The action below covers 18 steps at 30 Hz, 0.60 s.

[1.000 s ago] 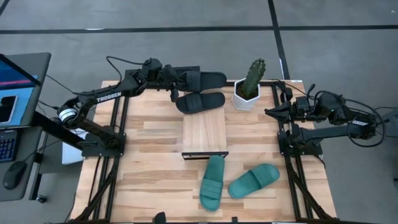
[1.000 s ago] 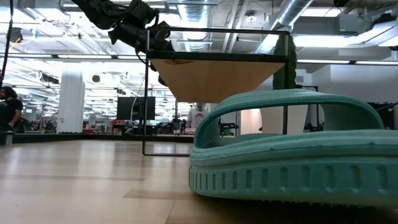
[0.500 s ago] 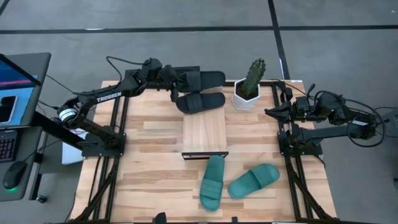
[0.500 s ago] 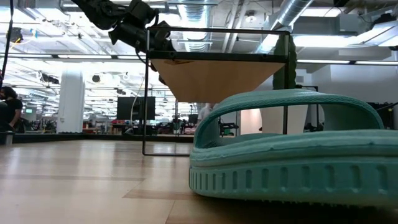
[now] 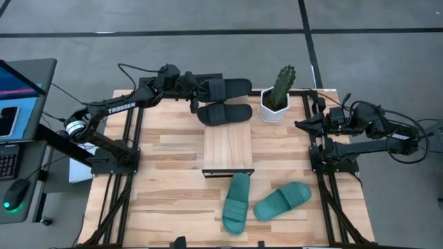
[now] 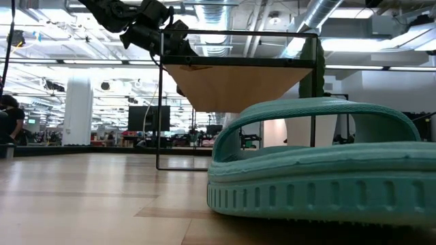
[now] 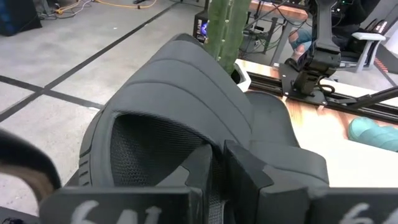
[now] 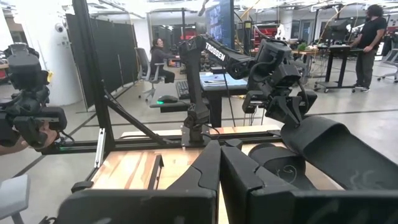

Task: Pick and place slides into the shelf
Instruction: Put the black slipper on the shelf

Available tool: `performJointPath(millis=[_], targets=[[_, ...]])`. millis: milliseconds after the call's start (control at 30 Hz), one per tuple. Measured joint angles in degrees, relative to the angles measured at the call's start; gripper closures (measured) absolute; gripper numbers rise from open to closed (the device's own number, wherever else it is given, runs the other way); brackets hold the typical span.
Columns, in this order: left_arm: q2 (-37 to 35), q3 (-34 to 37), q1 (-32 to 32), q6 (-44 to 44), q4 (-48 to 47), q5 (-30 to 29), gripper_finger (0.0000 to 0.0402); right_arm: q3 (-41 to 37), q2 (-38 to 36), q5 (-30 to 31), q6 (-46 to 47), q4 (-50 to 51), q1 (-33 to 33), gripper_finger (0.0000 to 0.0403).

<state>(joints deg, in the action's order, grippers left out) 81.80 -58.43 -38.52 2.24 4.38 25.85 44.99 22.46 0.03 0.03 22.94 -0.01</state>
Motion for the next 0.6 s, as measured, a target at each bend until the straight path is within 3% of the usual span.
performJointPath(millis=[267, 600], targets=[[0.0, 0.0, 0.0, 0.0, 0.0, -0.1, 0.0365, 0.0, 0.0, 0.0, 0.0, 0.0, 0.0, 0.0403], [0.0, 0.0, 0.0, -0.5, -0.2, -0.6, 0.0273, 0.0, 0.0, 0.0, 0.0, 0.0, 0.0, 0.0403]])
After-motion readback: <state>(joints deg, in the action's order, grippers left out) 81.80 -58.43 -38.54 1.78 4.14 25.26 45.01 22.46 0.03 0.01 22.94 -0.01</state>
